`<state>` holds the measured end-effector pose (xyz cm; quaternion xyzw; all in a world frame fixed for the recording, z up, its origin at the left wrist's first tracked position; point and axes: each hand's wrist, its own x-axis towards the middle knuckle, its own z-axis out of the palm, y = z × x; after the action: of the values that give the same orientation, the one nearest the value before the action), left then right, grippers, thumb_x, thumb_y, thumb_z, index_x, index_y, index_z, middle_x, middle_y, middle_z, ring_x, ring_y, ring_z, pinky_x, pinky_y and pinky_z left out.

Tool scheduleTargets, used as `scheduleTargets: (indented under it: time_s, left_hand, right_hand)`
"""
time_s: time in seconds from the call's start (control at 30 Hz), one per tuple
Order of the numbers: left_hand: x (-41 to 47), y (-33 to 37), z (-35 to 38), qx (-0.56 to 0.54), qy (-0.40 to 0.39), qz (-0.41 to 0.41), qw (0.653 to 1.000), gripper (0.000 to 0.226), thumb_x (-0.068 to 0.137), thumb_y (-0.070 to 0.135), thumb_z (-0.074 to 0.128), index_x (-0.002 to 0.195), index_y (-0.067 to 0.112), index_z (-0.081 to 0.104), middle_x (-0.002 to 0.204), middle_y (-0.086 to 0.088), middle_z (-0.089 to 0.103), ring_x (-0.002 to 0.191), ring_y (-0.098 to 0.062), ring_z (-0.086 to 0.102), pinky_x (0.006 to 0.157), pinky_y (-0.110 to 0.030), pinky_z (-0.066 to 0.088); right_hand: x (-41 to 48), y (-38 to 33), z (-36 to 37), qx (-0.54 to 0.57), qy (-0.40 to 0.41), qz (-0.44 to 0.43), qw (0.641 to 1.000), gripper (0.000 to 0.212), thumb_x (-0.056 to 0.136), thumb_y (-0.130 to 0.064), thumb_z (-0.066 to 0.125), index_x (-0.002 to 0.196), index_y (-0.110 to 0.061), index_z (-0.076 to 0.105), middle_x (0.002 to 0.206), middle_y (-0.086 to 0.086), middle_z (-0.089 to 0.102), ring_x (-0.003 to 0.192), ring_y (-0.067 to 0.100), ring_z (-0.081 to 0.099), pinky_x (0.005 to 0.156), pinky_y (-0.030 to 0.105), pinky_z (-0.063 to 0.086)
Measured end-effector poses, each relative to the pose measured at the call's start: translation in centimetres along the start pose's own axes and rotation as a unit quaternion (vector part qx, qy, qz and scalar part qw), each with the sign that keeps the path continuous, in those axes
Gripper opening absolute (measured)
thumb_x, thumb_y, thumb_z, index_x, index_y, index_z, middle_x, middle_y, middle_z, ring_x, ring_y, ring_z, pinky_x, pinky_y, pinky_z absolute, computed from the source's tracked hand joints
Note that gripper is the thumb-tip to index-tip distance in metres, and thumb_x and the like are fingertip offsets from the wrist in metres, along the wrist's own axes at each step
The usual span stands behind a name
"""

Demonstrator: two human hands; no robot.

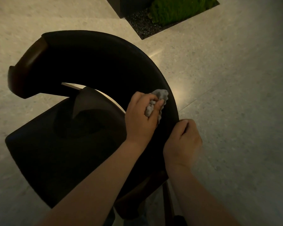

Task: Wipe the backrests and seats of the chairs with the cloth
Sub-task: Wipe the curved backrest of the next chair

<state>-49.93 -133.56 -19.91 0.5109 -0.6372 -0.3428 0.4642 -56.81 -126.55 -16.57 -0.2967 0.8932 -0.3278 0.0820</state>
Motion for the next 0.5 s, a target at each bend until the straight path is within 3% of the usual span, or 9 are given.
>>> scheduleTargets:
  time_s: [0.17, 0.3, 0.4, 0.5]
  left_hand:
    - [-1.3, -1.6, 0.5, -0.045, 0.043, -0.106, 0.992, 0.024, 0.094, 0.039, 0.052, 0.093, 0.017, 0.061, 0.095, 0.005, 0.053, 0.082, -0.002, 0.054, 0.071, -0.004, 0.039]
    - [-3.0, -4.4, 0.5, -0.044, 0.047, -0.235, 0.97, 0.01, 0.098, 0.038, 0.051, 0.094, 0.03, 0.055, 0.098, 0.008, 0.056, 0.082, 0.001, 0.057, 0.069, -0.009, 0.044]
    - [-3.8, -7.0, -0.6, -0.023, 0.027, -0.344, 0.938, 0.019, 0.096, 0.047, 0.05, 0.101, 0.03, 0.057, 0.104, 0.004, 0.058, 0.085, -0.004, 0.061, 0.07, -0.022, 0.051]
    - [-3.2, -7.0, -0.9, -0.034, 0.056, -0.294, 0.953, 0.021, 0.095, 0.051, 0.048, 0.098, 0.031, 0.056, 0.102, 0.003, 0.059, 0.082, -0.005, 0.061, 0.068, -0.019, 0.053]
  right_hand:
    - [0.0, -0.1, 0.0, 0.01, 0.002, -0.004, 1.0, 0.031, 0.099, -0.024, 0.036, 0.07, -0.018, 0.045, 0.057, -0.007, 0.041, 0.05, 0.006, 0.037, 0.047, 0.022, 0.022]
    - [0.0, 0.1, -0.1, 0.013, -0.019, 0.004, 1.0, 0.033, 0.101, -0.025, 0.034, 0.073, -0.016, 0.049, 0.059, -0.002, 0.045, 0.051, 0.012, 0.042, 0.049, 0.027, 0.032]
    - [0.0, 0.2, -0.2, 0.011, -0.018, 0.002, 1.0, 0.032, 0.101, -0.026, 0.034, 0.074, -0.017, 0.05, 0.059, -0.003, 0.046, 0.05, 0.011, 0.042, 0.049, 0.026, 0.031]
    - [0.0, 0.1, -0.1, 0.007, -0.012, -0.001, 1.0, 0.032, 0.101, -0.026, 0.035, 0.074, -0.017, 0.05, 0.057, -0.005, 0.043, 0.049, 0.01, 0.04, 0.049, 0.025, 0.027]
